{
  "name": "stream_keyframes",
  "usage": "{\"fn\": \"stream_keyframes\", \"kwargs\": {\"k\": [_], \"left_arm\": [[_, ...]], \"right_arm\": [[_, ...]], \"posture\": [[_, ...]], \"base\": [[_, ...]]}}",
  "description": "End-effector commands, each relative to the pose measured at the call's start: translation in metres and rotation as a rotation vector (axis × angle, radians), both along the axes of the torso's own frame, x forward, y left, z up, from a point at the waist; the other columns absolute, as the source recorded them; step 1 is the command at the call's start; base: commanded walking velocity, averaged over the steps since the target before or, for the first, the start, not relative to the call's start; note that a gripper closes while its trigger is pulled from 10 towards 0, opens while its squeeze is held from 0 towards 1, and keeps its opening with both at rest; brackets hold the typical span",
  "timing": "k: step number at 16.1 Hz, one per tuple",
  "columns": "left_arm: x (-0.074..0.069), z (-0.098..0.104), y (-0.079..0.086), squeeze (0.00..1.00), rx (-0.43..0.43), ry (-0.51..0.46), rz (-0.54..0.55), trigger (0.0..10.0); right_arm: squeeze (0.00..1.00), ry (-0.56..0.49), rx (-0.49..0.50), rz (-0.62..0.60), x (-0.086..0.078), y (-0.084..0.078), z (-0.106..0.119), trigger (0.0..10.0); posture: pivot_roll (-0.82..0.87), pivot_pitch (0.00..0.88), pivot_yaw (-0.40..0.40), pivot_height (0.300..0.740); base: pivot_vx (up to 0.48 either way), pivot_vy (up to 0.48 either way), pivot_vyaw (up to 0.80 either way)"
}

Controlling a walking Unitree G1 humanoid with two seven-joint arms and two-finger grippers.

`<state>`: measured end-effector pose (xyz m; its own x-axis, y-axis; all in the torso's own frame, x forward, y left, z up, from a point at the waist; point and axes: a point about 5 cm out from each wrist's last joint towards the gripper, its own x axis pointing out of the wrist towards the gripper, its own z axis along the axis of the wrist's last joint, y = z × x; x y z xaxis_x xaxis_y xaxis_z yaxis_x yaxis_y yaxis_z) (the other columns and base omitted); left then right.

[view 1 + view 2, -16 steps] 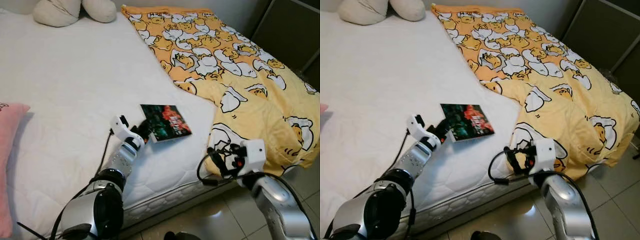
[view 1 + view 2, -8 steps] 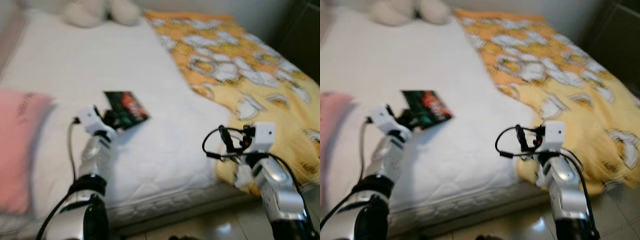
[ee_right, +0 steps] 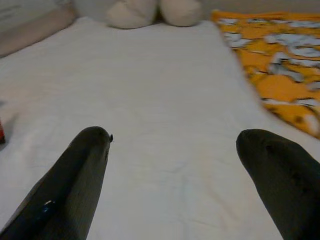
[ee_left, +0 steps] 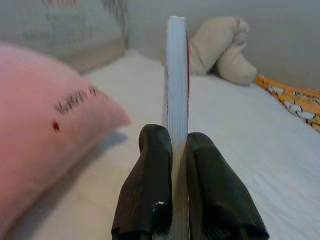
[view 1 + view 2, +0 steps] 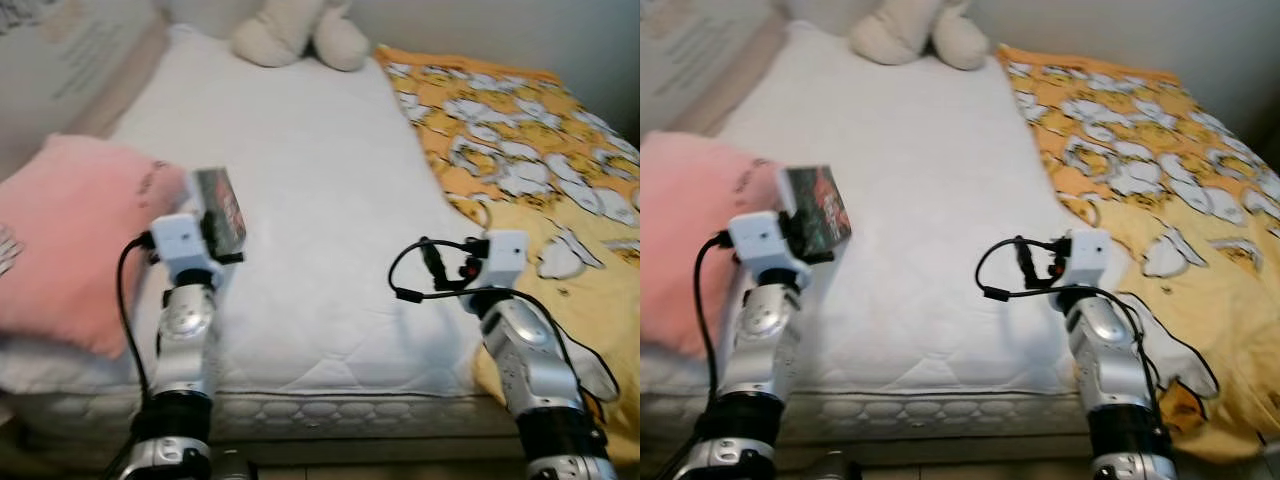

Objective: Clean up the room

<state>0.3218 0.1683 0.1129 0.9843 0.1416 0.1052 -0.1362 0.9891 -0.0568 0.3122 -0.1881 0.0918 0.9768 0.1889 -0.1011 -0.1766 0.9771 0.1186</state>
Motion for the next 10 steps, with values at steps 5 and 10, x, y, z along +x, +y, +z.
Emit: {"fn": "stream_keyframes", "kwargs": {"k": [5, 10], "left_arm": [[0.0, 0.017, -0.017, 0.0, 0.083, -0.038, -0.034, 0.0], [0.007, 0.03, -0.008, 0.0, 0.183, -0.073, 0.051, 0.0]], "right_arm": [[0.42, -0.014, 0.006, 0.037, 0.004, 0.003, -0.001, 10.0], [0.43, 0.013, 0.053, 0.098, 0.004, 0.011, -0.005, 10.0]], "posture": [[0.02, 0.0, -0.116, 0.74], [0.01, 0.0, -0.12, 0.74]], "base": [[0.0, 0.0, 0.56], [0.0, 0.0, 0.44]]}}
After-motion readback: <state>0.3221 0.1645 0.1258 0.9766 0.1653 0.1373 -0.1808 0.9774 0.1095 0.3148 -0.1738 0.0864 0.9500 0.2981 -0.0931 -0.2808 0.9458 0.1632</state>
